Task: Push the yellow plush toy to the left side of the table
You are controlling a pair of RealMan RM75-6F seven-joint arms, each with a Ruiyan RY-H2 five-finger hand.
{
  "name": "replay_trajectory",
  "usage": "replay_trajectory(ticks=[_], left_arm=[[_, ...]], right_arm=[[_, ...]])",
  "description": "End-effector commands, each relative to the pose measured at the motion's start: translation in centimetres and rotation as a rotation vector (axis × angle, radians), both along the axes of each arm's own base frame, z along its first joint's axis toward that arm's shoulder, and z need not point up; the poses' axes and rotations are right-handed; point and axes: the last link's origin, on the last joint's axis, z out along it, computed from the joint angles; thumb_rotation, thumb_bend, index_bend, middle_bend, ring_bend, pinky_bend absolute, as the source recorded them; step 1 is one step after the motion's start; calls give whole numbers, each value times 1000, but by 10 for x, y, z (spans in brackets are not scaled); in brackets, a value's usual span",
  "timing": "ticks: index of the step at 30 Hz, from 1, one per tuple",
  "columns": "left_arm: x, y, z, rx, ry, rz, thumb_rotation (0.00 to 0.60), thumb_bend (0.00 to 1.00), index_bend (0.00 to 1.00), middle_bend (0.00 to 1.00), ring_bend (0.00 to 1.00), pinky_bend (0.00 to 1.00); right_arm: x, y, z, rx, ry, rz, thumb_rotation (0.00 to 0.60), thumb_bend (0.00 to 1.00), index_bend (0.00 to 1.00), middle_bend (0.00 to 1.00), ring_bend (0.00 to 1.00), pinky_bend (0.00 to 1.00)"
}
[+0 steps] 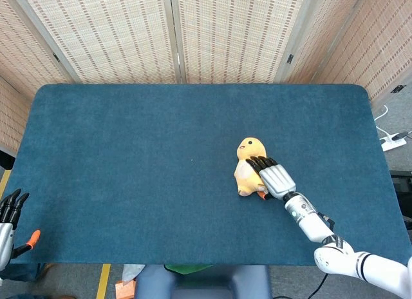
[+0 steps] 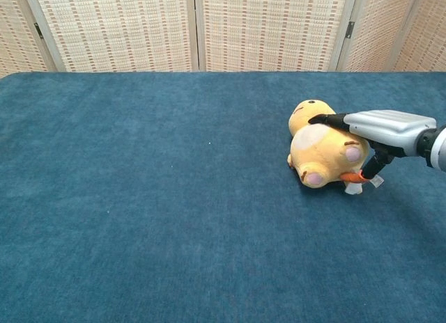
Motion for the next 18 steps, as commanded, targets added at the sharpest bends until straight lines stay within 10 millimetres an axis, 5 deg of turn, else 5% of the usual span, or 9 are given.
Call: replay_trajectory(ticks=[1,4,10,18], left_arm=[[0,0,1,1,-1,1,600,330,0,0,0,141],[0,0,0,-1,-3,2,600,331,0,0,0,141],[-1,2,2,2,-13,4,600,331,0,0,0,141],[-5,0,13,36,-41,13,600,331,0,0,0,141]], right_arm=[[6,8,-3,-73,-7,75,600,602,718,839,717,904],[20,17,-2,-117,-79,151,600,682,820,916,799,979],[71,29,-8,-109,-226,311,600,706,845,932,821,1000],[145,38,-68,-8,-229,482,600,704,845,921,814,1000]])
